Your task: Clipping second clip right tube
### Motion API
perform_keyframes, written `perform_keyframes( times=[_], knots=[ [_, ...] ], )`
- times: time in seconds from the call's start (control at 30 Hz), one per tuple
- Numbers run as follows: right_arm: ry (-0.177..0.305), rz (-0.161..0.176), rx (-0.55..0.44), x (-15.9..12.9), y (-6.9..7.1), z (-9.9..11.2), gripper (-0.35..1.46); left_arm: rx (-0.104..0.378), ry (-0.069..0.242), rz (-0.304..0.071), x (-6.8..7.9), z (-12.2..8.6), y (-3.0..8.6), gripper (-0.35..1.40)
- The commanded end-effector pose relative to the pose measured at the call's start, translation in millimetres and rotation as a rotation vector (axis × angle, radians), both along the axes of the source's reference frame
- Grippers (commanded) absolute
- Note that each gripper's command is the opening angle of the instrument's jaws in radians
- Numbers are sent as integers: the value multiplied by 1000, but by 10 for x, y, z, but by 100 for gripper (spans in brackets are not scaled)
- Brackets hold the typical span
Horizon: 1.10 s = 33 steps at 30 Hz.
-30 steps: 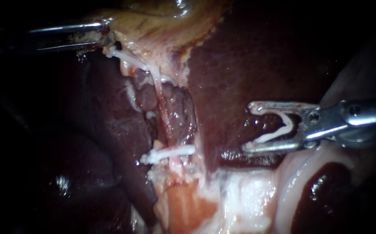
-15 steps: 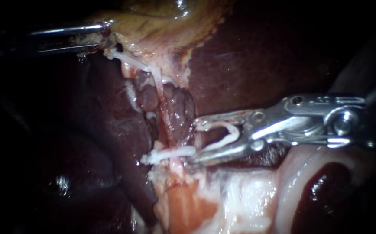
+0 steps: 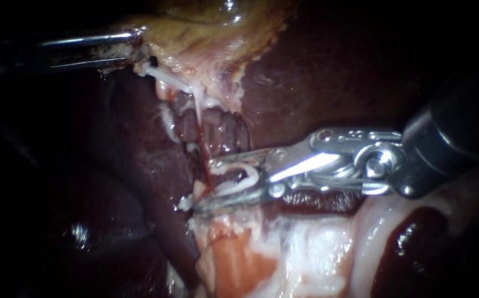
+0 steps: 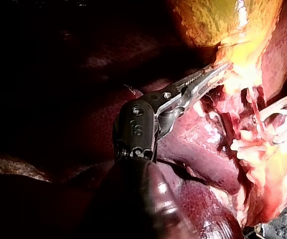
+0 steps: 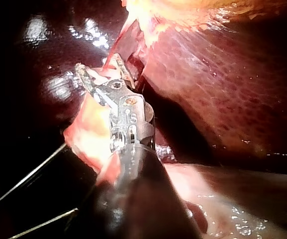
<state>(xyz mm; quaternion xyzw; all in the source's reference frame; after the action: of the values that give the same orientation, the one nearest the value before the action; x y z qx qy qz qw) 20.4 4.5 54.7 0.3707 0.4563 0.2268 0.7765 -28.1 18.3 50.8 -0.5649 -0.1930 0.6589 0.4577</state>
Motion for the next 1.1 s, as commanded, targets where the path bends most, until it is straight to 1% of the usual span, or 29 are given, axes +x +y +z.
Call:
perform_keyframes(
  times=[0.03,0.3,0.37,0.43,0.5,0.8,0.93,1.1],
  knots=[
    [3,6,2,1,0,1,48,0,0,0,0,0,0,-35],
    [7,13,13,4,0,3,48,0,1,-1,0,0,0,-35],
    [15,18,14,5,0,3,48,0,1,-1,-1,0,0,-35],
    [26,30,27,6,0,3,48,0,1,-1,-1,0,0,-35],
    [28,31,28,7,1,4,48,0,1,-1,-1,0,0,-35],
    [26,34,34,7,-1,15,48,-1,1,-2,-2,0,-1,-35],
    [35,40,38,7,-2,21,49,-1,3,-4,-2,1,-1,-35],
    [60,48,54,9,-1,23,49,-1,4,-4,-3,1,-1,-35]
  ],
)
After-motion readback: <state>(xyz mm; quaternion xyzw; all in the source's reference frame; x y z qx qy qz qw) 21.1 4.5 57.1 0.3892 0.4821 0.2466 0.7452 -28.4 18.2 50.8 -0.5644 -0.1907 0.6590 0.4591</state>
